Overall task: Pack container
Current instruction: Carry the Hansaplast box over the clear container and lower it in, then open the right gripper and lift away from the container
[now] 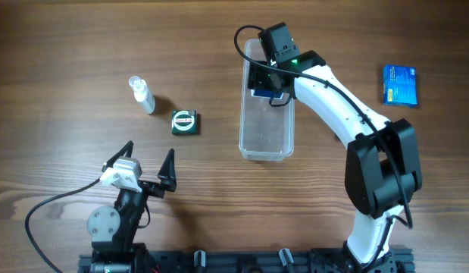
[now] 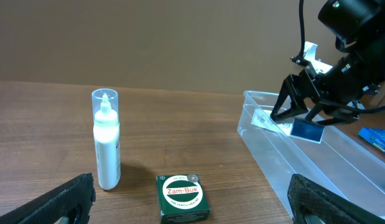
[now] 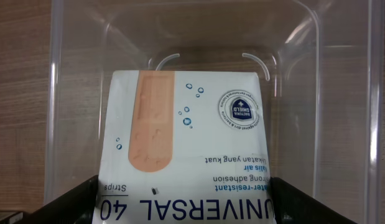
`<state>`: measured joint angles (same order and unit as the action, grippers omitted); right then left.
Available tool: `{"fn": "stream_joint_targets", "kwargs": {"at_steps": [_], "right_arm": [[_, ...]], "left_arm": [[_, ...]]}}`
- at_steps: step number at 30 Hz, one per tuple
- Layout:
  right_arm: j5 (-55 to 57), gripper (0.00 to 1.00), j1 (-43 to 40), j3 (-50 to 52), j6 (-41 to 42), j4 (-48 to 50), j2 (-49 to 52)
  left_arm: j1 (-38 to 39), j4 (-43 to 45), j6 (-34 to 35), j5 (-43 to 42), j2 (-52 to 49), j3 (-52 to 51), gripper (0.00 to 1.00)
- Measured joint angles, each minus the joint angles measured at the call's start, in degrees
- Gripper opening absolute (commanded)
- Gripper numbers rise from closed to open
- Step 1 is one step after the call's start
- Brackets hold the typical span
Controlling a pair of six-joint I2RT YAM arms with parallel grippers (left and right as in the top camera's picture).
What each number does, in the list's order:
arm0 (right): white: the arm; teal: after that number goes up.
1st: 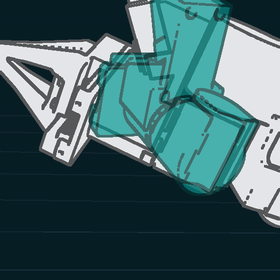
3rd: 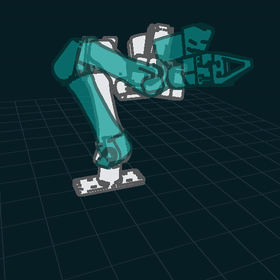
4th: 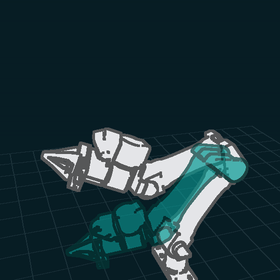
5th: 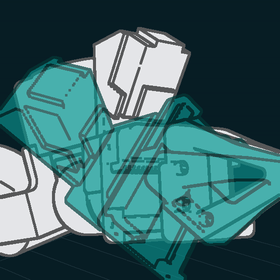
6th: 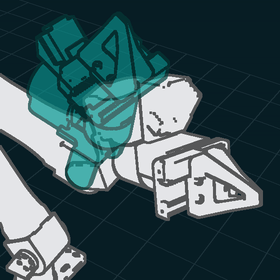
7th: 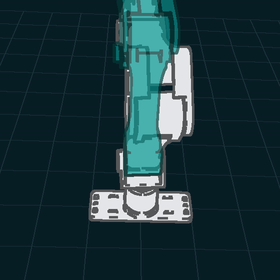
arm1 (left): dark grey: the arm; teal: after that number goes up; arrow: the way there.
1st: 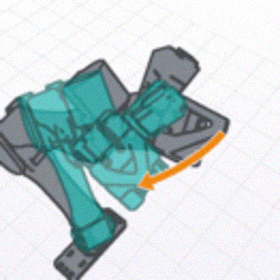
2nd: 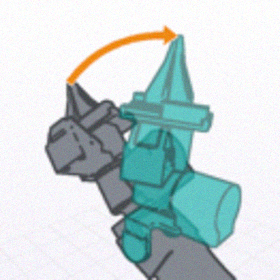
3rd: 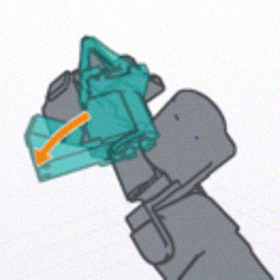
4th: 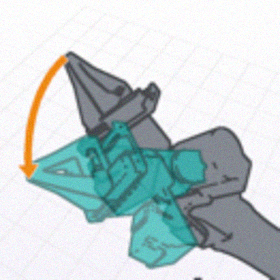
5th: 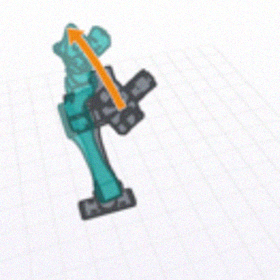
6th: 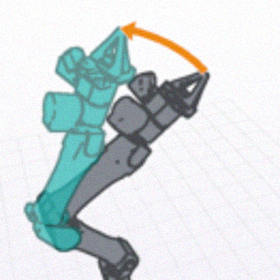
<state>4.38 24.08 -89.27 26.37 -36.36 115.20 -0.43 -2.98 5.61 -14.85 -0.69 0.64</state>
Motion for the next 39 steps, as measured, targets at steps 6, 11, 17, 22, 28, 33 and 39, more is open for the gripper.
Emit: {"fn": "stream_joint_targets", "kwargs": {"at_steps": [6,11,17,22,28,33,39], "right_arm": [[0.0,0.86,0.0,0.0,0.4,0.9,0.0],[0.2,0.79,0.0,0.0,0.5,0.7,0.0],[-0.8,0.36,0.2,0.0,-1.1,-4.7,-2.4],[-2.4,0.04,0.4,0.0,-2.6,-11.8,-6.2],[-3.2,0.04,1.4,0.0,-3.3,-14.0,-5.3],[-3.5,0.04,3.6,0.0,-3.5,-14.1,-1.9],[-2.7,0.04,3.8,0.1,-3.5,-16.7,-0.6]], "left_arm": [[0.0,0.0,0.0,0.0,0.0,0.0,1.00],[0.0,0.0,0.0,0.0,0.0,0.0,1.00],[0.0,0.0,0.0,0.0,0.0,0.0,1.00],[0.0,0.0,0.0,0.0,0.0,0.0,1.00],[0.0,0.0,0.0,0.0,0.0,0.0,1.00],[0.0,0.0,0.0,0.0,0.0,0.0,1.00],[0.0,0.0,0.0,0.0,0.0,0.0,1.00]]}}
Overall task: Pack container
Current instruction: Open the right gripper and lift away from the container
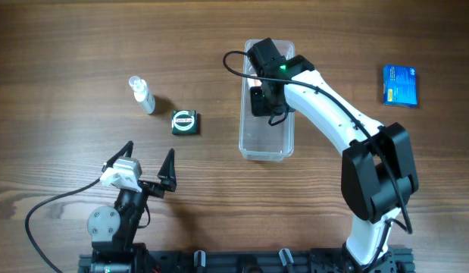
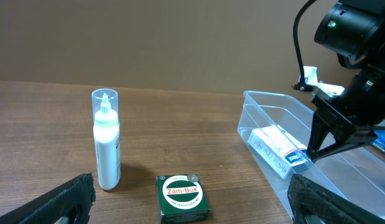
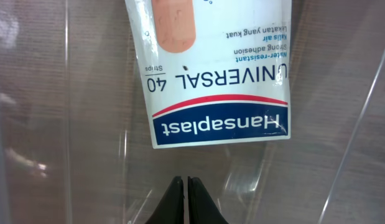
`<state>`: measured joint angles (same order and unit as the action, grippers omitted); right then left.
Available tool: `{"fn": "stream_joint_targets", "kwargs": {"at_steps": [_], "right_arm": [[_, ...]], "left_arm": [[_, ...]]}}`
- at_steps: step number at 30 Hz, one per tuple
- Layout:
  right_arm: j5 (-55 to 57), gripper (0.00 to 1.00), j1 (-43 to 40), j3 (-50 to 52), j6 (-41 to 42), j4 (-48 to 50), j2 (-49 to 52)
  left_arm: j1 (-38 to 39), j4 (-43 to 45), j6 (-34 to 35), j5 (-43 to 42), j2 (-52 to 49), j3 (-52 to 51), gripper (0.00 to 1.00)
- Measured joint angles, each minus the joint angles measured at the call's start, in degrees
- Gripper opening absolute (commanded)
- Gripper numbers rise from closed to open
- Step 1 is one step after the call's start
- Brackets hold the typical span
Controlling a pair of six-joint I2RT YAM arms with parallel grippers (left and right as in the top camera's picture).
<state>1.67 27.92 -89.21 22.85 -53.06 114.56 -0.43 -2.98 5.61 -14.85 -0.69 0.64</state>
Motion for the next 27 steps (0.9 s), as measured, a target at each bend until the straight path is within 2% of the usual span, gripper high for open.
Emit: {"fn": "stream_joint_targets", "kwargs": {"at_steps": [11,27], "right_arm": [[0.3,0.04,0.0,0.0,0.0,-1.3,3.3],[0.3,0.04,0.0,0.3,0.0,6.0,7.2]], "left_arm": [[0.0,0.0,0.0,0.0,0.0,0.0,1.00],[0.0,0.0,0.0,0.0,0.0,0.0,1.00]]}}
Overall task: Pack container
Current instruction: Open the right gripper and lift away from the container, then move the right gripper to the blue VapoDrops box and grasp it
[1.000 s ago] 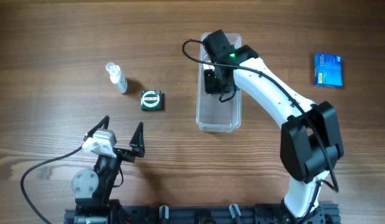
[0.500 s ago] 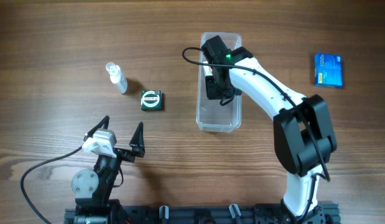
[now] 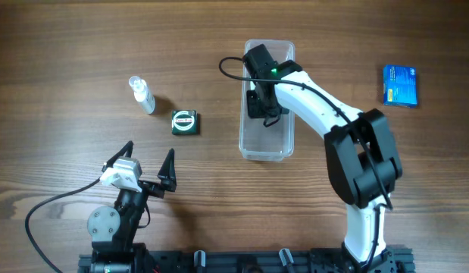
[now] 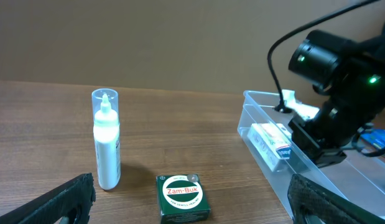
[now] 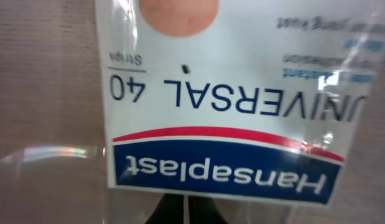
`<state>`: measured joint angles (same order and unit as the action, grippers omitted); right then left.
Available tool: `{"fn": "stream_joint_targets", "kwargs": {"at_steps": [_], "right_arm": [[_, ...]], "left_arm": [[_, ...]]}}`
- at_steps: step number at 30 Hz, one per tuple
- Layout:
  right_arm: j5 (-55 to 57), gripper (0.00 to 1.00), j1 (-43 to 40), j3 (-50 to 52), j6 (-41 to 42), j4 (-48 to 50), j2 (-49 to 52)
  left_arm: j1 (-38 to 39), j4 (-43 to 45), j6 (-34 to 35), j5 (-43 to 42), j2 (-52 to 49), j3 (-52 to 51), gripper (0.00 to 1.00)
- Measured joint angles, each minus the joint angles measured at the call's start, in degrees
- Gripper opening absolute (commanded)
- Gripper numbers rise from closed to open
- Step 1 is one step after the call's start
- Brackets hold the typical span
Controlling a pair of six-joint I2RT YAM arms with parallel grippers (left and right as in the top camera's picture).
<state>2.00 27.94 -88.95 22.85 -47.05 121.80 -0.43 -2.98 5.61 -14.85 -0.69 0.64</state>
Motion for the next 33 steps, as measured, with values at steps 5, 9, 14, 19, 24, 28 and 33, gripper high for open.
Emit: {"fn": "stream_joint_targets", "kwargs": {"at_steps": [5,9,14,19,24,28,33], "right_arm": [[0.0,0.04,0.0,0.1,0.0,2.8,0.4],[0.0,0.05,0.0,0.1,0.0,3.1,0.4],[0.0,0.08,0.0,0.1,-0.9,1.5,0.3],[0.0,0.14,0.0,0.1,-2.2,-2.1,-4.7],[0.2,0.63,0.0,0.1,-3.6,-4.2,-20.5],[5.0,1.00,-2.1,-0.1,-5.7,-8.4,-34.0],[11.5,1.00,-18.6,-0.4,-12.8,-13.0,-39.1]], "left_arm": [[0.0,0.0,0.0,0.0,0.0,0.0,1.00],[0.0,0.0,0.0,0.0,0.0,0.0,1.00],[0.0,0.0,0.0,0.0,0.0,0.0,1.00],[0.0,0.0,0.0,0.0,0.0,0.0,1.00],[0.0,0.0,0.0,0.0,0.0,0.0,1.00],[0.0,0.0,0.0,0.0,0.0,0.0,1.00],[0.0,0.0,0.0,0.0,0.0,0.0,1.00]]}}
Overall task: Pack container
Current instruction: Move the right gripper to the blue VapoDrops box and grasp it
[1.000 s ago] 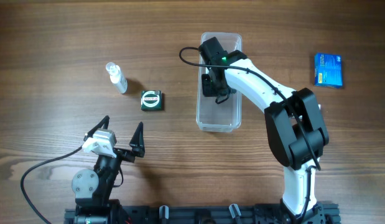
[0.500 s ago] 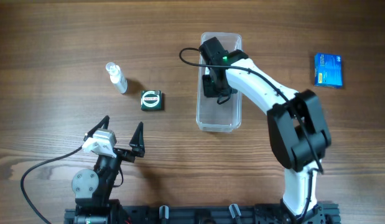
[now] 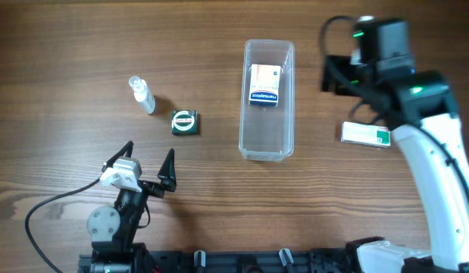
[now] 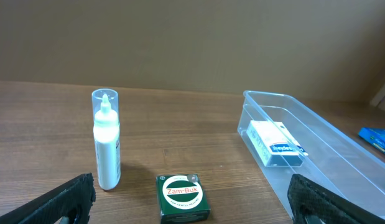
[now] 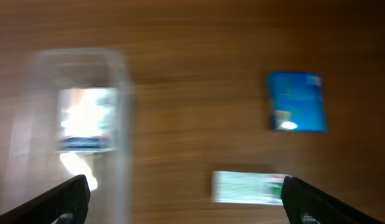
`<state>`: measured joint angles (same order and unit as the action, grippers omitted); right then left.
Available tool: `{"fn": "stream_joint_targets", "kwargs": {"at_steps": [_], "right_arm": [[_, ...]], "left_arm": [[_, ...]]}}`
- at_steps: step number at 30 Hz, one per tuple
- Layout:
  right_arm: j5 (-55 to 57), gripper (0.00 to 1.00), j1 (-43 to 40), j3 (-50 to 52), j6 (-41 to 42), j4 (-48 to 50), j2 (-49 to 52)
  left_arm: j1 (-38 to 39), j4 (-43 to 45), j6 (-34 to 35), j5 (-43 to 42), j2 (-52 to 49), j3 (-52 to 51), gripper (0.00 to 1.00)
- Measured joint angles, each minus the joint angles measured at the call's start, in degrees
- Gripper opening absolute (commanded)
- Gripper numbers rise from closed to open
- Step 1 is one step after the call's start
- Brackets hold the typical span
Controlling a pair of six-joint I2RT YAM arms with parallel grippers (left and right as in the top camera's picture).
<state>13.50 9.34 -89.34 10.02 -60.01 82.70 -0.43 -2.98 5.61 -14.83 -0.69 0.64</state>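
Observation:
The clear plastic container (image 3: 267, 144) stands mid-table with a white and blue plaster box (image 3: 265, 85) lying flat in its far half. My right gripper (image 5: 189, 213) is open, empty, and raised over the table to the right of the container. A green and white box (image 5: 248, 187) and a blue packet (image 5: 296, 101) lie below it. On the left are a small white bottle (image 4: 106, 140) and a green Zam-Buk tin (image 4: 183, 198). My left gripper (image 4: 192, 214) sits open and low at the table's near side, facing them.
The right arm (image 3: 427, 129) spans the right side of the table and covers the blue packet from above. Bare wood lies between the tin and the container. The right wrist view is blurred.
My right gripper was shut and low inside the container against the plaster box. It is now outside, higher and to the right, and open. The plaster box stays in the container.
My right gripper first held the plaster box over the container's far end. Then the box lay in the container with the gripper shut beside it, and later pressed close to it. Now the gripper is clear of the container. The left arm never moved.

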Motion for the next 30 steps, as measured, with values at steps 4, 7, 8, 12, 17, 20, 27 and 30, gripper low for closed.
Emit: {"fn": "stream_joint_targets", "kwargs": {"at_steps": [4,7,8,12,17,20,27,30], "right_arm": [[-3.9,1.00,-15.1,0.0,-10.2,5.7,3.8],[-5.6,1.00,-22.1,0.1,-14.2,9.9,7.5],[-6.0,0.99,-23.6,0.1,-15.9,11.5,8.7],[-6.9,1.00,-26.9,0.1,-22.1,15.1,13.2],[-8.6,1.00,-29.1,0.1,-28.3,17.8,24.1],[-9.1,1.00,-30.0,0.2,-30.5,19.3,29.2],[-14.8,1.00,-33.0,0.2,-33.0,21.8,32.1],[-16.1,1.00,-33.6,0.2,-33.1,22.9,33.7]], "left_arm": [[0.0,0.0,0.0,0.0,0.0,0.0,1.00],[0.0,0.0,0.0,0.0,0.0,0.0,1.00],[0.0,0.0,0.0,0.0,0.0,0.0,1.00],[0.0,0.0,0.0,0.0,0.0,0.0,1.00],[0.0,0.0,0.0,0.0,0.0,0.0,1.00],[0.0,0.0,0.0,0.0,0.0,0.0,1.00],[0.0,0.0,0.0,0.0,0.0,0.0,1.00],[0.0,0.0,0.0,0.0,0.0,0.0,1.00]]}}
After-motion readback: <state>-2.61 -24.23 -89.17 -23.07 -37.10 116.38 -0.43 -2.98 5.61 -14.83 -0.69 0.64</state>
